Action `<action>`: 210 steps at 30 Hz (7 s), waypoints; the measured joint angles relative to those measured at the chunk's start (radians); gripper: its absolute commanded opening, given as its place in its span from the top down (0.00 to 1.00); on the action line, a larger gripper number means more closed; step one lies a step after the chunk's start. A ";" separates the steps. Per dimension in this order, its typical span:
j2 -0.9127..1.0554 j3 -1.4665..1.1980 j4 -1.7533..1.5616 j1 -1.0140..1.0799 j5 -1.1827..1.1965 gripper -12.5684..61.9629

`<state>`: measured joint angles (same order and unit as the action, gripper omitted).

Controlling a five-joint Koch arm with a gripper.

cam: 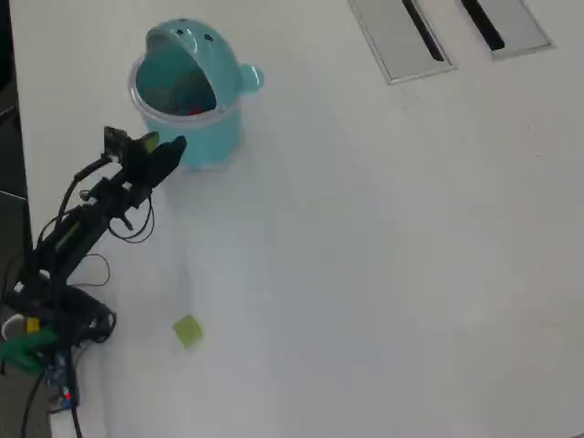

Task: Grasp RGB lego blocks and put them in the bin one by one.

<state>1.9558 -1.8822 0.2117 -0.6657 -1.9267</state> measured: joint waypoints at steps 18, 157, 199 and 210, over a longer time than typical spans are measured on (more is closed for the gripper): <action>0.333 -0.356 0.207 0.390 0.104 0.39; 0.222 -0.204 -0.189 -0.029 0.462 0.76; -0.640 0.566 -0.235 -0.250 0.086 0.45; -0.367 0.298 -0.178 -0.126 0.063 0.45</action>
<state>1.5892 -1.5846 0.0337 -0.7915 -1.8638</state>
